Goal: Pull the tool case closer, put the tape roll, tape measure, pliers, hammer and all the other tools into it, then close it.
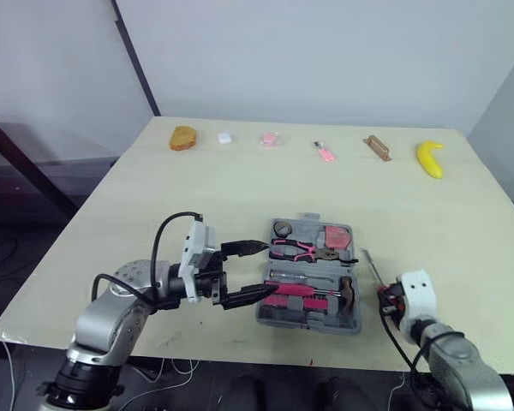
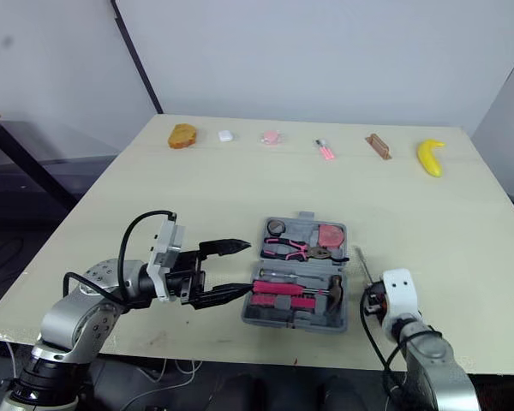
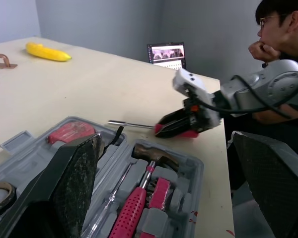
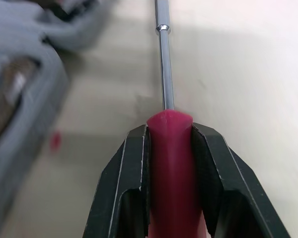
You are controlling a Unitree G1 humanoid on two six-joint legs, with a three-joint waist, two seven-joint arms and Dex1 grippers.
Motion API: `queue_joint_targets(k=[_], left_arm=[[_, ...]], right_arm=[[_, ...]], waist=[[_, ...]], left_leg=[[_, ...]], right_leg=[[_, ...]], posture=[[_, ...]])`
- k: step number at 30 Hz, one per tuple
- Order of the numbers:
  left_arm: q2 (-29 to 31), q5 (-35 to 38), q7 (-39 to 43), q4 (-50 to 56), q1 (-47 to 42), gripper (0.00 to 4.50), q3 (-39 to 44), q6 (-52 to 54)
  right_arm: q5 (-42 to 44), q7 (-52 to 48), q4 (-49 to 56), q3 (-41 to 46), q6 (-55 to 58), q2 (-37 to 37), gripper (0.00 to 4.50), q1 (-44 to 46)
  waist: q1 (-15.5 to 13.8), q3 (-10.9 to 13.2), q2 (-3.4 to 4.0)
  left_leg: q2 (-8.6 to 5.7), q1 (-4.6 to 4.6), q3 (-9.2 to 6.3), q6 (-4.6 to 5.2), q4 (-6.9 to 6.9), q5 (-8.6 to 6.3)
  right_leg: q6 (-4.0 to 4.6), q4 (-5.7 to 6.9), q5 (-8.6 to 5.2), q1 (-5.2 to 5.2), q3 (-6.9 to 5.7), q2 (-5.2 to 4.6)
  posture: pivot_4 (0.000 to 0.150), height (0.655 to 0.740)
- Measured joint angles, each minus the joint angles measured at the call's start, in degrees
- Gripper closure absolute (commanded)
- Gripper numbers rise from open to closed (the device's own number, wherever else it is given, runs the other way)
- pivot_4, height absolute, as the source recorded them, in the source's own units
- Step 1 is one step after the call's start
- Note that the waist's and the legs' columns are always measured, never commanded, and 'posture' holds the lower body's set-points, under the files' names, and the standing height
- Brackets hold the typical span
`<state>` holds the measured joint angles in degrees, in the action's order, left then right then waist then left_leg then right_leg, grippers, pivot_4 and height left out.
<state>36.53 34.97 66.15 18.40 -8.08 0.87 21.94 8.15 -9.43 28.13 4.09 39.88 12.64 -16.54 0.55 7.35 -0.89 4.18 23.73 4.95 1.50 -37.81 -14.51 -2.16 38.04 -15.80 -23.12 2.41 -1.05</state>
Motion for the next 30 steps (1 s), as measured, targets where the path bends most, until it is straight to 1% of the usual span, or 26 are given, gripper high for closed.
queue_joint_targets(k=[4, 10, 11, 12, 13, 14, 15, 16, 17, 19, 21, 22, 24, 25, 27, 28, 29, 30], left_arm=[[-0.2, -0.2, 0.5, -0.4, 0.1, 0.00, -1.3, -0.7], [-0.3, -1.2, 1.3, -1.2, 0.1, 0.00, -2.7, -1.1], [-0.4, -1.2, 1.5, -1.4, 0.1, 0.00, -3.0, -1.2], [-0.4, -1.2, 1.5, -1.4, 0.1, 0.00, -3.0, -1.2], [-0.4, -1.2, 1.6, -1.5, 0.1, 0.00, -3.2, -1.2], [-0.4, -1.2, 1.6, -1.5, 0.1, 0.00, -3.2, -1.1], [-0.6, -1.2, 1.4, -1.5, -0.1, 0.00, -3.2, -1.1], [-0.7, -1.2, 1.2, -1.5, -0.1, 0.00, -3.2, -1.1], [-1.0, -1.1, 1.0, -1.3, 0.1, 0.00, -3.2, -1.1], [-2.9, 0.5, 1.0, -1.2, 1.1, 0.00, -2.5, -1.3], [-2.9, 1.6, 2.9, -1.3, 1.5, 0.00, -2.7, -1.4], [-2.7, 1.8, 3.6, -1.3, 1.4, 0.00, -2.6, -1.4], [-2.3, 2.0, 4.1, -1.4, 1.3, 0.00, -2.6, -1.4], [-2.3, 2.2, 4.4, -1.8, 0.9, 0.00, -2.6, -1.4], [-2.3, 2.3, 4.4, -1.8, 0.6, 0.00, -2.6, -1.4], [-2.3, 2.4, 4.3, -1.8, 0.6, 0.00, -2.5, -1.4], [-2.3, 2.5, 4.2, -1.7, 0.9, 0.00, -2.1, -1.4], [-2.2, 2.5, 4.1, -1.7, 1.1, 0.00, -1.7, -1.4]], right_arm=[[-0.1, 2.5, 3.4, 1.6, 0.8, -2.1, 3.80, -3.8], [0.6, 4.4, 1.8, 1.5, 1.2, -6.4, 3.80, -1.5], [1.2, 4.6, 1.2, 2.0, 1.2, -7.4, 3.00, -1.0], [1.3, 4.7, 1.0, 2.0, 1.2, -7.6, 3.00, -0.9], [1.5, 4.8, 0.9, 2.2, 1.2, -7.9, 2.58, -0.8], [2.0, 4.5, 0.9, 2.7, 1.2, -7.7, 2.33, -1.1], [3.1, 2.1, 1.2, 2.9, 1.5, -5.2, 2.22, -2.0], [3.7, 1.1, 1.6, 3.1, 1.9, -4.4, 1.63, -2.2], [6.7, -2.7, 2.8, 3.9, 3.7, -1.2, 1.25, -2.4], [14.0, -12.3, 6.1, 8.3, 7.5, 9.5, 1.25, -2.4], [20.0, -20.5, 7.3, 13.6, 10.1, 19.2, 1.25, -0.2], [22.2, -23.8, 7.1, 15.6, 11.1, 22.9, 1.25, 1.2], [24.2, -26.6, 6.6, 17.1, 11.8, 25.4, 1.25, 2.9], [26.6, -30.5, 3.6, 17.2, 12.8, 29.9, 1.25, 6.1], [26.9, -32.8, 1.7, 17.0, 12.7, 32.1, 1.25, 7.5], [26.8, -35.0, 0.3, 16.1, 11.7, 34.0, 1.25, 8.3], [25.5, -40.0, -1.2, 13.8, 7.6, 38.3, 1.25, 9.1], [24.6, -42.2, -1.5, 13.4, 5.4, 39.7, 1.25, 9.2]], waist=[[0.4, 0.0, -0.01], [0.3, 0.0, 0.00], [0.3, 0.0, 0.00], [0.2, 0.0, 0.00], [0.2, 0.0, 0.00], [0.2, 0.0, -0.01], [0.1, 0.0, -0.01], [0.1, 0.0, -0.01], [0.1, 0.0, 0.07], [0.2, 0.1, 0.21], [0.4, 0.2, 0.09], [0.4, 0.2, 0.08], [0.3, 0.2, 0.07], [0.2, 0.2, 0.07], [0.0, 0.2, 0.06], [0.0, 0.2, 0.08], [0.0, 0.2, 0.11], [0.0, 0.2, 0.07]], left_leg=[[0.02, -0.06, 0.05, -0.02, -0.01, 0.01], [0.01, -0.03, 0.01, -0.03, -0.01, 0.02], [0.02, -0.02, 0.02, -0.03, -0.01, 0.02], [0.02, -0.02, 0.02, -0.03, -0.01, 0.02], [0.01, -0.02, 0.02, -0.03, -0.01, 0.02], [0.01, -0.01, 0.03, -0.03, -0.01, 0.02], [0.00, -0.01, 0.04, -0.03, -0.01, 0.02], [0.00, -0.01, 0.03, -0.03, -0.02, 0.02], [0.00, 0.00, 0.05, -0.03, -0.06, 0.02], [-0.03, 0.00, 0.17, -0.01, -0.15, 0.01], [0.02, -0.02, 0.10, 0.00, -0.30, 0.00], [0.02, -0.04, 0.04, 0.01, -0.29, 0.00], [0.02, -0.06, -0.02, 0.01, -0.30, 0.00], [0.02, -0.05, -0.08, 0.01, -0.30, 0.00], [0.00, -0.01, -0.12, 0.01, -0.31, 0.00], [-0.03, 0.03, -0.09, 0.01, -0.31, 0.00], [-0.05, 0.03, -0.02, 0.02, -0.32, 0.00], [-0.04, 0.03, -0.04, 0.02, -0.32, 0.00]], right_leg=[[0.00, 0.03, 0.01, 0.00, 0.08, 0.02], [0.01, 0.02, 0.00, -0.01, 0.06, 0.02], [0.01, 0.02, 0.00, -0.02, 0.06, 0.02], [0.01, 0.02, 0.00, -0.02, 0.06, 0.02], [0.01, 0.02, 0.00, -0.02, 0.06, 0.02], [0.01, 0.00, 0.00, -0.02, 0.06, 0.00], [0.01, 0.00, 0.00, -0.01, 0.07, -0.01], [0.00, 0.01, 0.00, -0.01, 0.06, -0.01], [0.00, 0.00, 0.01, 0.00, 0.09, -0.02], [-0.10, -0.02, 0.06, 0.01, 0.22, -0.04], [-0.10, 0.01, 0.08, 0.05, 0.19, 0.10], [-0.09, 0.03, 0.08, 0.08, 0.13, 0.11], [-0.07, 0.05, 0.07, 0.12, 0.06, 0.16], [-0.06, 0.07, 0.08, 0.11, 0.07, 0.16], [-0.07, 0.05, 0.07, 0.11, 0.06, 0.14], [-0.08, 0.02, 0.07, 0.10, 0.09, 0.12], [-0.10, -0.02, 0.07, 0.09, 0.14, 0.09], [-0.10, -0.06, 0.07, 0.10, 0.13, 0.09]], posture=[[0.150, 0.7400], [0.150, 0.7400], [0.150, 0.7400], [0.150, 0.7400], [0.150, 0.7400], [0.150, 0.7400], [0.150, 0.7400], [0.150, 0.7400], [0.150, 0.7400], [0.150, 0.7400], [0.150, 0.7400], [0.150, 0.7400], [0.150, 0.7400], [0.150, 0.7400], [0.150, 0.7400], [0.150, 0.7400], [0.150, 0.7400], [0.150, 0.7400]])
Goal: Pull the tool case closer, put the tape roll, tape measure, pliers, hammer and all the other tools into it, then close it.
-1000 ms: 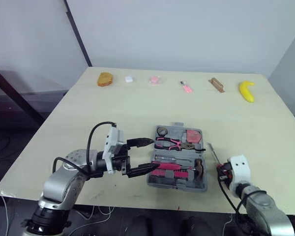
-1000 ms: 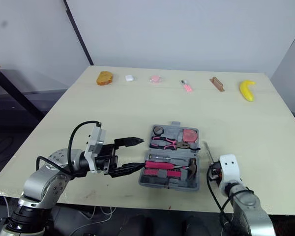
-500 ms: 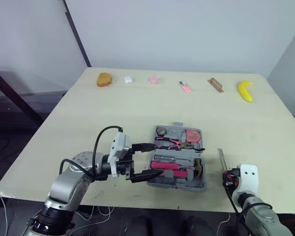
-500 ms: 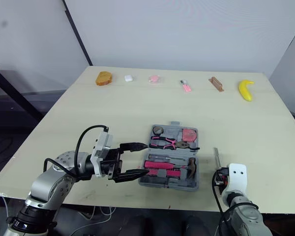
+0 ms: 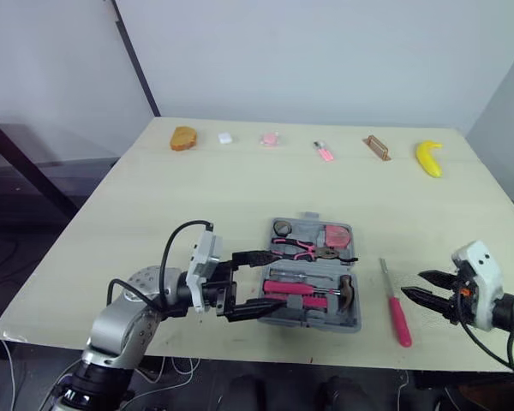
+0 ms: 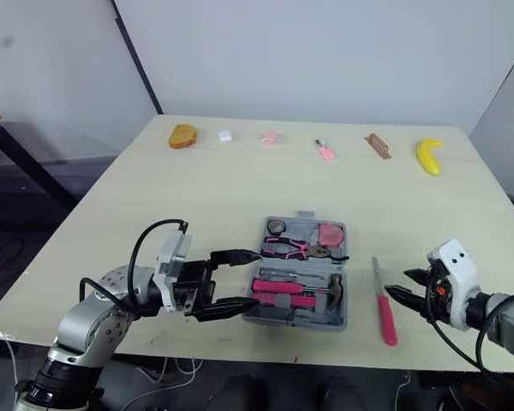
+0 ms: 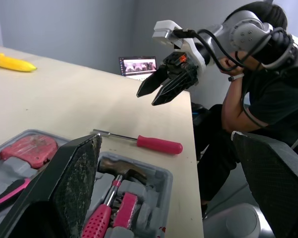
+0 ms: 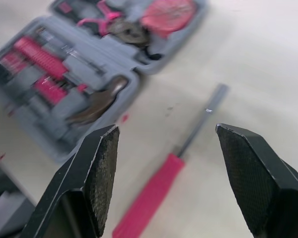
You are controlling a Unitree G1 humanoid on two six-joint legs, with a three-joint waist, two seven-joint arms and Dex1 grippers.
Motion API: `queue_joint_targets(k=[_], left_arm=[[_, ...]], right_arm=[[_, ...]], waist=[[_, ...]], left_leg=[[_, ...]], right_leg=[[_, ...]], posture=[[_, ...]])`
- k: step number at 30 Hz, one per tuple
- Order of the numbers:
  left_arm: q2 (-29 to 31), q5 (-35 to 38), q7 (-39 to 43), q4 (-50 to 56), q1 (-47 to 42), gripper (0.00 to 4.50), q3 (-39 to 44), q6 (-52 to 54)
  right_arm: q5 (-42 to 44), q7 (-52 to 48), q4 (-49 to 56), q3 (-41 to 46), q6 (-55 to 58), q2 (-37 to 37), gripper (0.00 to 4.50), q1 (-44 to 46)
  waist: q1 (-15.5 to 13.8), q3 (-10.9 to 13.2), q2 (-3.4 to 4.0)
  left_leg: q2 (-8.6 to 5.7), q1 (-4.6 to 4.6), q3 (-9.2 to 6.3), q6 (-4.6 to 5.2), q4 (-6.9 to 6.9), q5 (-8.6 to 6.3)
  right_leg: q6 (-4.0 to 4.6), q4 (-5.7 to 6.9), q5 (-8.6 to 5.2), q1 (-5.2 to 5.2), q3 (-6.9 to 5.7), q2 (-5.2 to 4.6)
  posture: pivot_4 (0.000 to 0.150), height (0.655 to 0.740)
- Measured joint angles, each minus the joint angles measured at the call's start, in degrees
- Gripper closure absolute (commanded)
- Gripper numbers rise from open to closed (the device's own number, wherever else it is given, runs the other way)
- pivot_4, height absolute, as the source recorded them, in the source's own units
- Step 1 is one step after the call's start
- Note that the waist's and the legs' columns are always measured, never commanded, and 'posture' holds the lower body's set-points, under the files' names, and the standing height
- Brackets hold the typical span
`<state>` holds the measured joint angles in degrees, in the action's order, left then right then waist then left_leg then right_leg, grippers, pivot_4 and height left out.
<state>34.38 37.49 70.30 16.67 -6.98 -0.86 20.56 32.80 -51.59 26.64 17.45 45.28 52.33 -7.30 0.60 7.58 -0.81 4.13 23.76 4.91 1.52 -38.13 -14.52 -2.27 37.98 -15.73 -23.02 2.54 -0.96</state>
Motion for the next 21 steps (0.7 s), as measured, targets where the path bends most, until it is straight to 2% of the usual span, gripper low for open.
queue_joint_targets(k=[2, 3, 4, 5, 9, 10, 17, 21], left_arm=[[0.4, 0.3, 0.0, 0.1, 0.7, 0.00, 0.7, 0.0], [0.5, 0.3, 0.2, 0.1, 1.2, 0.00, 1.0, -0.2], [0.5, 0.3, 0.2, 0.1, 1.3, 0.00, 1.0, -0.3], [0.8, 0.6, 0.7, 0.1, 2.2, 0.00, 1.5, -0.3], [1.0, 0.0, 3.6, -3.9, 1.0, 0.00, 1.3, -2.5], [1.0, -0.3, 4.6, -5.4, 1.5, 0.00, 1.7, -3.6], [0.7, -1.4, 5.4, -6.3, 4.7, 0.00, 2.2, -7.1], [0.7, -1.5, 5.3, -6.0, 5.4, 0.00, 2.6, -7.3]], right_arm=[[-3.6, -6.8, -1.8, -3.5, -8.0, 5.1, 1.25, 0.5], [-7.2, -13.6, -5.3, -7.3, -16.0, 9.4, 1.25, 2.6], [-7.5, -14.3, -5.6, -7.5, -16.7, 9.7, 1.25, 2.8], [-10.0, -19.2, -9.1, -11.5, -21.7, 11.4, 1.25, 7.1], [-19.3, -34.3, -24.1, -23.4, -37.8, 13.4, 0.05, 26.3], [-22.9, -37.5, -30.3, -28.4, -44.7, 12.0, 0.05, 32.7], [-35.0, -40.5, -56.0, -50.9, -79.3, 3.7, 0.05, 51.1], [-35.9, -40.5, -61.2, -54.5, -85.4, 2.3, 0.05, 53.9]], waist=[[0.0, 0.0, 0.01], [0.0, 0.0, -0.01], [0.1, 0.1, 0.01], [0.4, 0.1, -0.05], [0.5, 0.4, 0.24], [0.5, 0.4, 0.23], [-0.2, 0.6, 0.35], [-0.1, 0.6, 0.34]], left_leg=[[0.02, 0.02, -0.01, 0.01, -0.08, -0.01], [0.03, 0.01, 0.01, 0.02, -0.12, -0.01], [0.02, 0.00, 0.04, 0.02, -0.12, -0.01], [0.06, -0.08, 0.08, 0.02, -0.17, -0.01], [0.07, -0.12, 0.19, 0.03, -0.20, 0.00], [0.09, -0.16, 0.21, 0.02, -0.20, 0.00], [0.09, 0.07, 0.71, -0.01, -0.13, 0.02], [0.10, 0.06, 0.79, -0.13, -0.15, 0.08]], right_leg=[[-0.02, 0.00, -0.01, 0.00, -0.01, 0.00], [-0.02, 0.01, -0.01, 0.00, -0.01, 0.00], [-0.02, 0.01, -0.01, 0.00, 0.01, 0.00], [-0.01, 0.04, -0.01, 0.03, 0.03, 0.02], [0.08, 0.08, 0.04, -0.01, 0.06, 0.04], [0.05, 0.10, 0.07, 0.01, 0.05, 0.07], [0.00, 0.07, 0.09, -0.23, 0.15, -0.08], [-0.02, 0.07, 0.08, -0.23, 0.16, -0.12]], posture=[[0.150, 0.7400], [0.150, 0.7400], [0.150, 0.7400], [0.150, 0.7400], [0.150, 0.7400], [0.150, 0.7400], [0.150, 0.7400], [0.150, 0.7400]])
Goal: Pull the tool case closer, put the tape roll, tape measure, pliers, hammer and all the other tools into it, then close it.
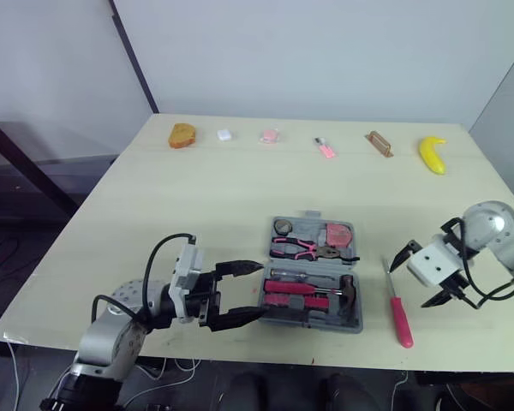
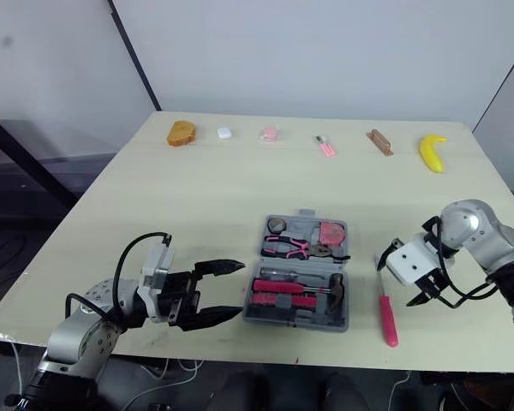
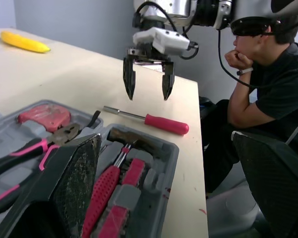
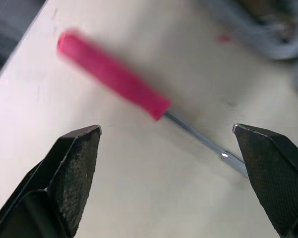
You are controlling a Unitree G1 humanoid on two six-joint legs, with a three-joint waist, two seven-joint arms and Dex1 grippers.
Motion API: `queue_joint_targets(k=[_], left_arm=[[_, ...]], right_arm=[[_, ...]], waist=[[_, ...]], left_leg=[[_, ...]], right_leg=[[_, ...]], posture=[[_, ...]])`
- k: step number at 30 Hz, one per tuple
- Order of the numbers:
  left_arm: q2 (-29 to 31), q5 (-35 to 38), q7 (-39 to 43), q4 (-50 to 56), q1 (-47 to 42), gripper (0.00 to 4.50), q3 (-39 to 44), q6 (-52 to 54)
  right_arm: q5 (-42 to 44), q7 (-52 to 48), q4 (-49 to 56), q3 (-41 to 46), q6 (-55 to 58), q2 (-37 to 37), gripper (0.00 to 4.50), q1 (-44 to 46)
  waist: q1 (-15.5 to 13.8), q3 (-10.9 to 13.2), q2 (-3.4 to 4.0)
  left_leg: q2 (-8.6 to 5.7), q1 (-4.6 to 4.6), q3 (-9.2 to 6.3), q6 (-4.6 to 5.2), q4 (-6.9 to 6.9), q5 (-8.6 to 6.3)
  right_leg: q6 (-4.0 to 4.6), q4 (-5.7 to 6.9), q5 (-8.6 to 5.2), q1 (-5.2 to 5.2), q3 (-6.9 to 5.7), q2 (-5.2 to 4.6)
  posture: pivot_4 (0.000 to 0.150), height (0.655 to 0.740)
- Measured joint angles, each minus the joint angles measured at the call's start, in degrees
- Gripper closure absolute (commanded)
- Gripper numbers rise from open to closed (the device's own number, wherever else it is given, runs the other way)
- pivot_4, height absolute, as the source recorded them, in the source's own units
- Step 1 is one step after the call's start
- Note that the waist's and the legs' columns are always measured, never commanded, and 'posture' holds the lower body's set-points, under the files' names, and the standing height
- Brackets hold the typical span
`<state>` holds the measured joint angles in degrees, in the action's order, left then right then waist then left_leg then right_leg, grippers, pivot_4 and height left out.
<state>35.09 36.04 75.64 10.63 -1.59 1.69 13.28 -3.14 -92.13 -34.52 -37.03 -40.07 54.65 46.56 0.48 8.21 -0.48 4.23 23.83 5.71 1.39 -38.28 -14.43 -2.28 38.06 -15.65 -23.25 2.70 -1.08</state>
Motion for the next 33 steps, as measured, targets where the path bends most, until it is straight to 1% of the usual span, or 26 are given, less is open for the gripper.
queue_joint_targets(k=[3, 4, 6, 7, 8, 11, 12, 13, 14, 15, 16, 17, 18, 19, 24, 27, 28, 30, 31, 32, 33], left_arm=[[0.1, 0.0, -0.2, 0.2, 0.4, 0.00, 0.1, -0.1], [0.1, 0.0, -1.0, 1.4, 1.7, 0.00, 0.3, -0.1], [0.1, 0.0, -1.1, 1.9, 1.8, 0.00, 0.3, -0.1], [0.1, 0.0, -1.7, 2.4, 2.2, 0.00, 0.6, -0.1], [0.1, 0.0, -2.0, 2.6, 2.4, 0.00, 0.6, -0.1], [0.1, 0.0, -2.4, 3.3, 3.3, 0.00, 0.7, -0.1], [0.1, 0.0, -2.7, 3.7, 3.6, 0.00, 0.7, -0.1], [0.1, 0.0, -2.7, 3.7, 3.6, 0.00, 0.7, -0.1], [0.1, 0.0, -3.0, 3.8, 3.7, 0.00, 0.7, -0.1], [0.1, 0.0, -3.3, 4.0, 3.7, 0.00, 0.7, -0.1], [0.1, 0.0, -3.4, 4.0, 3.7, 0.00, 0.7, -0.1], [0.1, 0.0, -3.4, 4.1, 3.8, 0.00, 0.7, -0.1], [0.1, 0.0, -3.4, 4.1, 4.1, 0.00, 0.6, -0.1], [0.1, 0.0, -3.4, 4.1, 4.2, 0.00, 0.6, -0.1], [0.1, 0.0, -3.3, 4.1, 4.0, 0.00, 0.4, -0.4], [-0.3, -0.1, -3.3, 4.0, 3.9, 0.00, 0.2, -0.9], [-0.6, 0.0, -3.3, 4.0, 3.8, 0.00, 0.2, -1.1], [-0.9, 0.2, -3.4, 4.0, 4.1, 0.00, 0.2, -1.3], [-0.9, 0.2, -3.4, 4.0, 4.3, 0.00, 0.3, -1.3], [-1.1, 0.1, -3.4, 3.9, 3.6, 0.00, 0.0, -1.2], [-1.2, 0.1, -3.5, 3.8, 3.5, 0.00, 0.2, -1.3]], right_arm=[[-0.5, 0.0, -2.5, -1.7, -3.3, -1.1, 0.05, 1.1], [-2.8, -0.1, -7.0, -3.8, -9.4, -4.3, 0.05, 1.7], [-3.7, 0.0, -8.7, -4.0, -11.4, -6.2, 0.05, 1.7], [-5.0, 0.4, -12.2, -4.0, -13.9, -8.3, 0.05, 2.5], [-5.7, 0.6, -13.5, -4.0, -15.0, -9.3, 0.05, 2.5], [-7.5, 1.3, -17.2, -4.0, -18.1, -11.3, 0.84, 2.6], [-7.9, 1.5, -18.2, -4.0, -19.4, -11.4, 1.52, 2.8], [-7.9, 1.5, -18.3, -4.0, -19.5, -11.4, 1.71, 2.8], [-8.4, 1.8, -18.9, -3.9, -20.6, -11.4, 2.22, 2.9], [-8.8, 2.6, -19.8, -3.5, -21.6, -11.5, 2.49, 2.9], [-9.1, 3.3, -20.4, -3.4, -22.2, -11.5, 3.09, 2.9], [-9.2, 3.7, -20.7, -3.3, -22.5, -11.5, 3.50, 2.9], [-9.7, 4.4, -21.4, -2.9, -23.6, -11.4, 4.02, 2.9], [-9.8, 4.7, -21.7, -2.8, -24.1, -11.2, 4.10, 2.9], [-9.4, 5.3, -21.7, -1.6, -25.3, -7.9, 4.10, 1.1], [-6.4, 7.5, -19.3, 2.6, -22.1, -4.6, 4.10, -2.9], [-4.1, 9.1, -16.3, 5.5, -17.7, -3.3, 4.10, -5.7], [2.0, 14.2, -5.1, 12.8, -1.5, 0.0, 4.10, -14.4], [3.1, 15.2, -3.2, 13.8, 1.8, 0.5, 4.10, -15.6], [5.6, 18.0, 4.2, 17.5, 11.6, 2.2, 4.10, -20.7], [9.6, 22.5, 13.9, 22.0, 24.4, 3.3, 4.10, -26.7]], waist=[[0.1, 0.0, 0.00], [0.2, 0.0, 0.00], [0.3, 0.0, 0.01], [0.3, 0.0, 0.00], [0.4, 0.0, 0.00], [0.3, 0.0, 0.00], [0.2, 0.0, 0.00], [0.2, 0.0, 0.00], [0.2, 0.0, 0.00], [0.2, 0.0, 0.00], [0.2, 0.0, 0.00], [0.2, 0.0, 0.00], [0.3, 0.0, 0.00], [0.3, 0.0, 0.00], [0.1, 0.0, 0.00], [0.2, 0.0, 0.00], [0.2, 0.0, 0.00], [0.2, 0.0, 0.00], [0.3, 0.0, 0.01], [0.2, 0.0, 0.03], [0.2, 0.0, 0.01]], left_leg=[[0.02, -0.05, 0.01, 0.01, -0.04, 0.00], [0.02, -0.08, 0.02, 0.10, -0.04, -0.05], [0.04, -0.14, 0.01, 0.13, -0.12, -0.07], [0.04, -0.16, 0.02, 0.09, -0.14, -0.05], [0.03, -0.19, 0.04, 0.04, -0.14, -0.02], [0.03, -0.17, 0.03, -0.02, -0.14, 0.01], [0.01, -0.17, 0.04, -0.03, -0.15, 0.02], [0.01, -0.17, 0.04, -0.03, -0.16, 0.02], [0.02, -0.17, 0.04, -0.03, -0.17, 0.02], [0.01, -0.18, 0.05, -0.03, -0.19, 0.02], [0.01, -0.19, 0.07, -0.03, -0.20, 0.02], [0.01, -0.19, 0.09, -0.02, -0.20, 0.02], [0.02, -0.22, 0.10, -0.02, -0.20, 0.02], [0.02, -0.22, 0.11, -0.02, -0.20, 0.02], [0.01, -0.20, 0.20, -0.02, -0.24, 0.01], [0.02, -0.20, 0.18, -0.02, -0.24, 0.01], [0.03, -0.20, 0.16, -0.02, -0.23, 0.02], [0.05, -0.19, 0.05, -0.03, -0.22, 0.02], [0.06, -0.22, 0.07, -0.03, -0.23, 0.02], [0.05, -0.17, 0.04, 0.00, -0.21, 0.01], [0.09, -0.18, -0.03, -0.01, -0.20, 0.01]], right_leg=[[0.00, 0.06, 0.00, 0.01, 0.02, 0.01], [0.01, 0.09, 0.00, 0.01, 0.04, 0.01], [0.01, 0.35, 0.00, -0.02, 0.14, 0.03], [0.02, 0.38, 0.00, -0.02, 0.15, 0.03], [0.02, 0.44, -0.01, -0.03, 0.19, 0.04], [0.02, 0.56, -0.01, -0.15, 0.31, 0.04], [0.02, 0.59, -0.01, -0.16, 0.33, 0.02], [0.02, 0.60, -0.01, -0.16, 0.33, 0.02], [0.02, 0.62, -0.01, -0.16, 0.32, 0.02], [0.02, 0.66, -0.01, -0.16, 0.33, 0.02], [0.02, 0.70, -0.01, -0.17, 0.34, 0.02], [0.02, 0.71, -0.01, -0.17, 0.35, 0.03], [0.02, 0.74, -0.01, -0.17, 0.36, 0.03], [0.02, 0.75, -0.01, -0.17, 0.37, 0.03], [0.03, 0.78, -0.01, -0.17, 0.36, 0.01], [0.03, 0.78, -0.01, -0.18, 0.38, 0.01], [0.03, 0.79, -0.01, -0.18, 0.38, 0.02], [0.02, 0.83, -0.01, -0.19, 0.40, -0.01], [0.02, 0.86, -0.01, -0.19, 0.43, 0.00], [0.02, 0.86, -0.01, -0.21, 0.43, 0.00], [0.02, 0.88, -0.01, -0.20, 0.38, -0.01]], posture=[[0.150, 0.7400], [0.150, 0.7400], [0.150, 0.7400], [0.150, 0.7400], [0.150, 0.7400], [0.150, 0.7400], [0.150, 0.7400], [0.150, 0.7400], [0.150, 0.7400], [0.150, 0.7400], [0.150, 0.7400], [0.150, 0.7400], [0.150, 0.7400], [0.150, 0.7400], [0.150, 0.7400], [0.150, 0.7400], [0.150, 0.7400], [0.150, 0.7400], [0.150, 0.7400], [0.150, 0.7400], [0.150, 0.7400]])
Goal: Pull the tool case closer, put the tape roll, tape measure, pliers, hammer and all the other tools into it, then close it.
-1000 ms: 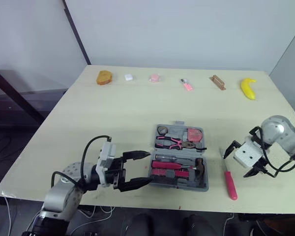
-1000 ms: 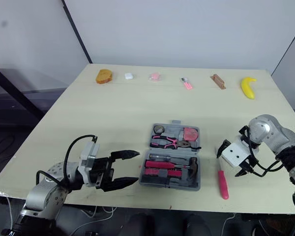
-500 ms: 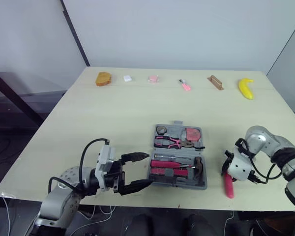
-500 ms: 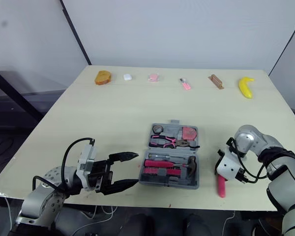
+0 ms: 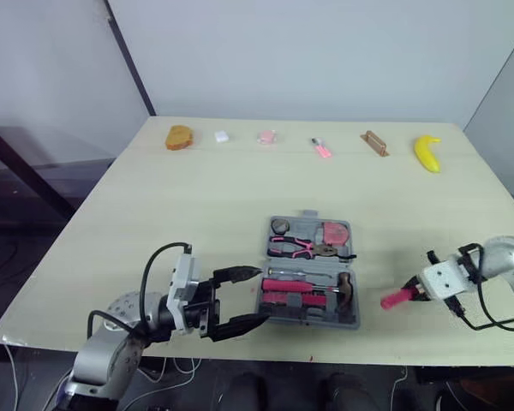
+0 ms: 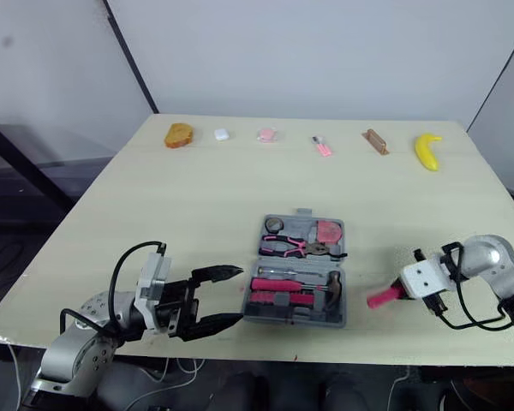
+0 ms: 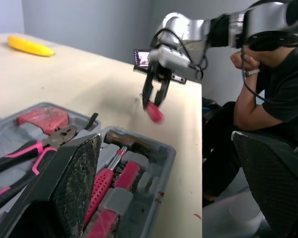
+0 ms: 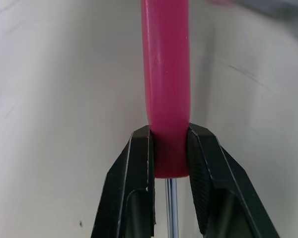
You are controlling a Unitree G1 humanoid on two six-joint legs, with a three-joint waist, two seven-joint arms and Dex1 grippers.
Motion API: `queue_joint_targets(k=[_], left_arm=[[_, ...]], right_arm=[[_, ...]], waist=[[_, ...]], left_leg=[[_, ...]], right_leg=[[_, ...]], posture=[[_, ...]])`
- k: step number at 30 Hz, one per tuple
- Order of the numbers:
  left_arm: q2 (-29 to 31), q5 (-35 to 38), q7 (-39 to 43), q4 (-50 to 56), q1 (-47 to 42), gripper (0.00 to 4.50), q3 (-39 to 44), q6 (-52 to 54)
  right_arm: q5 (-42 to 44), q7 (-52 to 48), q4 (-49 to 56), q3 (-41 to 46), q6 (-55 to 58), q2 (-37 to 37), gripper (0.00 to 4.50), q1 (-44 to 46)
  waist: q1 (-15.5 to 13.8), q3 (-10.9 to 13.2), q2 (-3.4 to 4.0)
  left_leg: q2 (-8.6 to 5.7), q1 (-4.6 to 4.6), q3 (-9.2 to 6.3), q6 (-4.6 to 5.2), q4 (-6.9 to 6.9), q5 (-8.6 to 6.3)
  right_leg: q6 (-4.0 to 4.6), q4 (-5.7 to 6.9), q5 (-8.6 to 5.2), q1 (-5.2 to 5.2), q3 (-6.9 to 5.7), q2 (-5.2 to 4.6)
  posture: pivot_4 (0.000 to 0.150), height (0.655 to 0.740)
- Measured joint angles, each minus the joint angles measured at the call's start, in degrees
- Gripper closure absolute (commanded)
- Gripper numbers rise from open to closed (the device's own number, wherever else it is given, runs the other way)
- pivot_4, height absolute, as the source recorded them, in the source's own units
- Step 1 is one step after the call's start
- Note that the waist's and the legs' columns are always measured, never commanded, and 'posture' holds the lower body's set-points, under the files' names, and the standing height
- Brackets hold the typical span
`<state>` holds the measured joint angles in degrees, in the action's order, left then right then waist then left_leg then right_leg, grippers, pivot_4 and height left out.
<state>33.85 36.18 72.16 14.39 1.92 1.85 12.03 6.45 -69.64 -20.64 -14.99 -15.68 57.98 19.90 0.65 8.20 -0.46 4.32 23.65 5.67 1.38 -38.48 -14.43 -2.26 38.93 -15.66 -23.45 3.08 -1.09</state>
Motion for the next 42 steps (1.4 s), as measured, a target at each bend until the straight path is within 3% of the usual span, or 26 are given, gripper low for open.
queue_joint_targets(k=[1, 5, 10, 17, 22, 36, 37, 39, 42], left_arm=[[0.0, 0.0, 0.0, -0.1, 0.0, 0.00, 0.0, 0.0], [-0.6, -0.1, -0.1, -0.8, -1.6, 0.00, -0.6, 0.3], [-0.8, -0.1, 0.2, -2.9, -4.3, 0.00, -1.6, 0.9], [-0.6, -0.1, 0.7, -4.0, -5.9, 0.00, -2.0, 1.6], [-0.4, 0.1, 1.4, -3.9, -6.2, 0.00, -2.0, 2.6], [1.9, 2.3, 3.0, -6.0, -6.9, 0.00, 2.2, 3.8], [2.1, 2.3, 3.5, -6.7, -6.9, 0.00, 2.3, 3.8], [2.6, 2.3, 4.2, -7.4, -7.0, 0.00, 2.6, 3.8], [4.2, 2.7, 5.4, -9.4, -8.3, 0.00, 4.1, 4.7]], right_arm=[[1.0, 1.2, 2.5, 1.1, 3.6, 0.1, 4.10, -1.2], [9.5, 17.4, 30.0, 13.3, 39.9, -2.1, 4.10, -16.2], [16.6, 35.6, 50.7, 21.0, 68.8, -16.4, 4.10, -21.0], [16.6, 51.3, 55.6, 24.6, 93.3, -29.1, 4.10, -17.2], [12.9, 57.6, 49.8, 23.9, 94.8, -34.7, 4.10, -12.3], [11.0, 57.7, 41.9, 20.8, 87.6, -35.0, 4.10, -11.8], [10.9, 57.7, 41.5, 20.8, 87.2, -35.2, 3.30, -11.7], [10.9, 57.7, 40.4, 21.4, 86.1, -36.0, 2.87, -11.6], [11.3, 57.5, 39.7, 22.8, 83.3, -37.9, 1.73, -11.9]], waist=[[0.0, 0.0, 0.00], [0.1, 0.0, -0.03], [0.0, 0.0, -0.06], [0.1, 0.0, -0.16], [0.3, -0.1, -0.24], [0.3, -0.4, -0.86], [0.3, -0.4, -1.00], [0.3, -0.5, -1.07], [0.3, -0.4, -1.04]], left_leg=[[0.00, 0.00, -0.02, 0.00, 0.00, 0.00], [-0.05, 0.03, -0.08, 0.18, 0.03, -0.12], [-0.10, 0.09, -0.16, 0.19, 0.03, -0.12], [-0.13, 0.10, -0.11, 0.20, 0.03, -0.13], [-0.12, 0.11, -0.13, 0.20, 0.06, -0.13], [-0.12, 0.10, -0.14, 0.21, 0.07, -0.13], [-0.11, 0.10, -0.13, 0.21, 0.07, -0.13], [-0.11, 0.10, -0.14, 0.21, 0.07, -0.13], [-0.10, 0.11, -0.13, 0.21, 0.08, -0.13]], right_leg=[[0.00, -0.01, 0.00, 0.00, -0.01, 0.01], [-0.02, -0.03, 0.00, -0.01, -0.03, 0.07], [-0.04, -0.05, -0.01, -0.04, -0.04, 0.11], [-0.05, -0.08, -0.01, -0.06, 0.01, 0.11], [-0.04, -0.09, -0.01, -0.08, -0.01, 0.16], [-0.05, -0.11, -0.01, -0.06, -0.02, 0.14], [-0.04, -0.11, -0.01, -0.06, -0.02, 0.13], [-0.04, -0.11, -0.02, -0.06, -0.02, 0.13], [-0.03, -0.11, -0.02, -0.07, -0.03, 0.13]], posture=[[0.150, 0.7400], [0.150, 0.7400], [0.150, 0.7400], [0.150, 0.7400], [0.150, 0.7400], [0.150, 0.7400], [0.150, 0.7400], [0.150, 0.7400], [0.150, 0.7400]])
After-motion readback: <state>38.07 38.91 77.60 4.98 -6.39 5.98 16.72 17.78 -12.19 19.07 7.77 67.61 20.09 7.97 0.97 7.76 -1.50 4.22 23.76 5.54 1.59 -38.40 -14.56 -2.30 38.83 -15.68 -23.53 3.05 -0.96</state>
